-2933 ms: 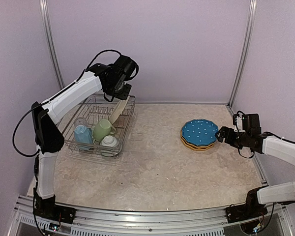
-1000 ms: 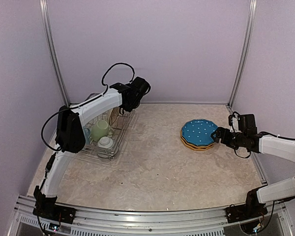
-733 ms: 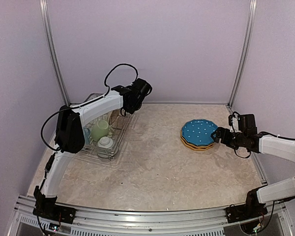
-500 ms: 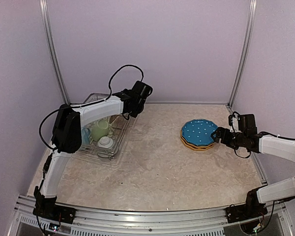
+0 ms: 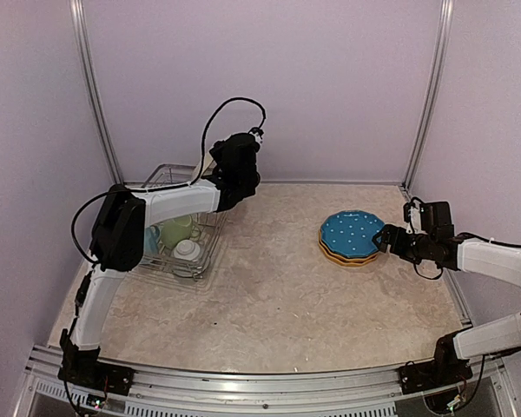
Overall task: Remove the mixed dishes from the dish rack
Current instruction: Place the plate in the dish rack, then pass from the left arm to the right
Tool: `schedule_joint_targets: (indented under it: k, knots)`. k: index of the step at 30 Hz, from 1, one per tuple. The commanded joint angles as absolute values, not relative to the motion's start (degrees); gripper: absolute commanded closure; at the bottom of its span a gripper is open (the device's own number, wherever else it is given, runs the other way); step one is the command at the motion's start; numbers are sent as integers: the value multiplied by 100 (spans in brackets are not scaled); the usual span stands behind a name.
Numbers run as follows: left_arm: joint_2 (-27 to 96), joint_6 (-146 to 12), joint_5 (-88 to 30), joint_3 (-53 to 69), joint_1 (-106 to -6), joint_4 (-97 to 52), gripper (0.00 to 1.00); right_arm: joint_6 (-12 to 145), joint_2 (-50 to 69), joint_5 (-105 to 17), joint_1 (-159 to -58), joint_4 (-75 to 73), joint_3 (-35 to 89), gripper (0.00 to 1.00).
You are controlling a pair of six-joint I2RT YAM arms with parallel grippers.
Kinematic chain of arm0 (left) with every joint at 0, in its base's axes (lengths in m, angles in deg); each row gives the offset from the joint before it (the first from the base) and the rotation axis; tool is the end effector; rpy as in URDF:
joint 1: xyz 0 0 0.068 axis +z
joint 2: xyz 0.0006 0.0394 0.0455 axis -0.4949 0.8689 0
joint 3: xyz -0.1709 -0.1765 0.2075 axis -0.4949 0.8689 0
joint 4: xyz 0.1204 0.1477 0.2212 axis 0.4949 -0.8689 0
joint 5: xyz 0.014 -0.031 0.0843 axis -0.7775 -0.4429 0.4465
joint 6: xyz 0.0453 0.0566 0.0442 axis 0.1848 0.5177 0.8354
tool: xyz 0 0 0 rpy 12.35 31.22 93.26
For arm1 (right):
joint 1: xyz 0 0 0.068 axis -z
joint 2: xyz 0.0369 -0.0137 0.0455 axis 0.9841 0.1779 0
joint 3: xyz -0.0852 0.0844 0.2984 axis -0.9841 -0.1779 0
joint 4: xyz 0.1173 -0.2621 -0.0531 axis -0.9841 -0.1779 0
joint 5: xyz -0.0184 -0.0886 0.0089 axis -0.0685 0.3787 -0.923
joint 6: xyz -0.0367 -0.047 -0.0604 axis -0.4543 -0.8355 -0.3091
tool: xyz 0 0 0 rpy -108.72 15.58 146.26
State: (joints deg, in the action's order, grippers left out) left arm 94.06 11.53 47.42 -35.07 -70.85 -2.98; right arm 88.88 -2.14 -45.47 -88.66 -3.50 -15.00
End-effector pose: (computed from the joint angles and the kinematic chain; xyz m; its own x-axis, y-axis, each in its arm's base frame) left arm 0.5170 -0.3601 0.2983 -0.4121 0.8093 -0.4186 -0.1996 0.3681 0.9081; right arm 0.2804 0.0556 0.2013 -0.6753 0.3825 -0.6306 0.0663 0.8830 0.4646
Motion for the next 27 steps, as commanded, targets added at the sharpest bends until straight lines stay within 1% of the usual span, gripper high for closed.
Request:
schedule_joint_targets:
  k: [1, 8, 12, 14, 15, 16, 17, 18, 19, 20, 21, 24, 27]
  knots:
    - [9105, 3255, 5303, -3708, -7045, 2388, 100, 8838, -203, -4550, -8933, -331, -1477, 7]
    - [8842, 3087, 5305, -3343, -7163, 2293, 100, 8838, -141, -4577, -8933, -299, -1486, 7]
    - [8556, 2446, 5239, -3147, -7215, 1529, 100, 8847, -151, -4594, -8933, -284, -1492, 7]
    - [8339, 1537, 5128, -3027, -7256, 514, 100, 8847, -164, -4582, -8933, -285, -1502, 7]
    - [8142, 846, 5028, -3023, -7278, -380, 100, 8852, -172, -4576, -8933, -283, -1510, 7]
    - [8008, -256, 4889, -3145, -7300, -1656, 100, 8855, -175, -4578, -8929, -283, -1512, 7]
    - [7849, -1732, 4628, -3546, -7312, -3607, 100, 8856, -174, -4573, -8929, -283, -1520, 7]
    - [7769, -3223, 4226, -4143, -7305, -5387, 100, 8864, -175, -4574, -8933, -284, -1527, 7]
    - [7778, -4262, 3943, -4812, -7278, -6700, 100, 8870, -174, -4571, -8932, -280, -1530, 7]
    - [7824, -4740, 3831, -5031, -7271, -7250, 100, 8880, -174, -4578, -8932, -282, -1530, 7]
    - [7827, -4843, 3781, -5008, -7289, -7392, 100, 8884, -167, -4590, -8933, -275, -1530, 7]
    - [7499, -5083, 3531, -4715, -7353, -7367, 100, 8916, -141, -4614, -8944, -256, -1509, 7]
    - [7270, -5345, 3431, -4712, -7377, -7683, 100, 8920, -132, -4608, -8964, -299, -1469, 7]
